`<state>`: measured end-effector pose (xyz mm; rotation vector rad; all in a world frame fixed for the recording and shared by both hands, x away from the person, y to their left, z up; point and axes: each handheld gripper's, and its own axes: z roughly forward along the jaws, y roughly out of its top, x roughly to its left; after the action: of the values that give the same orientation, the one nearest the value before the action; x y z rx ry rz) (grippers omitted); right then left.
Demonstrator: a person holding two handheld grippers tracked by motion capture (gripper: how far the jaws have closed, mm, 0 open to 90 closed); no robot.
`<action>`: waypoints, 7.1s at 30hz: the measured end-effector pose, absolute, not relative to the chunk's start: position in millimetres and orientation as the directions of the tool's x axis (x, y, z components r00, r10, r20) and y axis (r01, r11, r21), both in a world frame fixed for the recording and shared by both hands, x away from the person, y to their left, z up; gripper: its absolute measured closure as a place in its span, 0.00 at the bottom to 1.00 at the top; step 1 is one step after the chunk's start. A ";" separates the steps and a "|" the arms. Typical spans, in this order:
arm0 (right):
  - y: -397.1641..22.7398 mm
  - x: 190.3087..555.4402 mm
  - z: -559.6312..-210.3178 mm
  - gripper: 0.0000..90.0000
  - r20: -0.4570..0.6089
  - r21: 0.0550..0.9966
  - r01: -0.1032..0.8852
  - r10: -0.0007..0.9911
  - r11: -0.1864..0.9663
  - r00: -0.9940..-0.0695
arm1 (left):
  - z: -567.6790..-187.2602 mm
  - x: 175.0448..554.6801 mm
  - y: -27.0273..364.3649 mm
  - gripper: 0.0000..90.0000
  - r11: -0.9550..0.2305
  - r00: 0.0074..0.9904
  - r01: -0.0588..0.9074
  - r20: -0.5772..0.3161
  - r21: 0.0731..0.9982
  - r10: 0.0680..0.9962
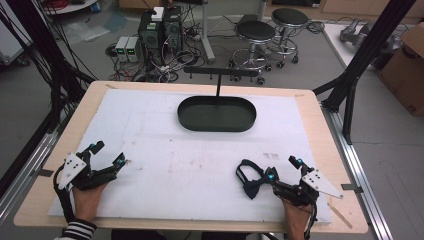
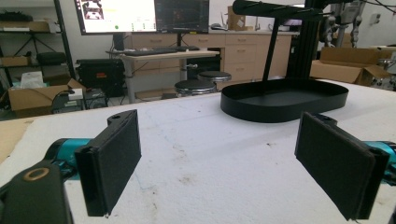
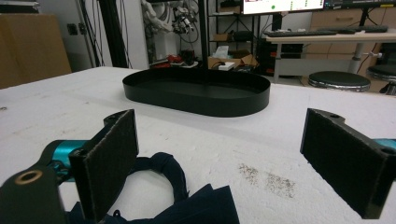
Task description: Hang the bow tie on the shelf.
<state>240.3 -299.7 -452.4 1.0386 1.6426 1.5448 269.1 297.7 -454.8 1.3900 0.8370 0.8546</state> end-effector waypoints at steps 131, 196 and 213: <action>-241.6 325.0 -412.3 0.95 0.061 0.469 0.677 0.744 0.567 -0.665 | -454.8 268.8 298.2 0.17 0.009 0.467 -0.017 0.000 1.000 0.884; -192.9 385.1 -332.7 0.95 0.074 0.946 0.312 0.873 0.092 -0.483 | -454.7 269.6 298.0 0.17 0.008 0.467 -0.010 -0.003 1.000 0.884; -178.8 424.7 -328.0 0.95 0.080 0.953 0.297 0.898 0.059 -0.433 | -454.7 269.4 298.0 0.17 0.007 0.466 -0.013 0.000 1.000 0.885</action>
<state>424.7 -178.8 -328.0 1.1936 1.7824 1.3890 269.4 298.0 -454.7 1.3874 0.8378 0.8500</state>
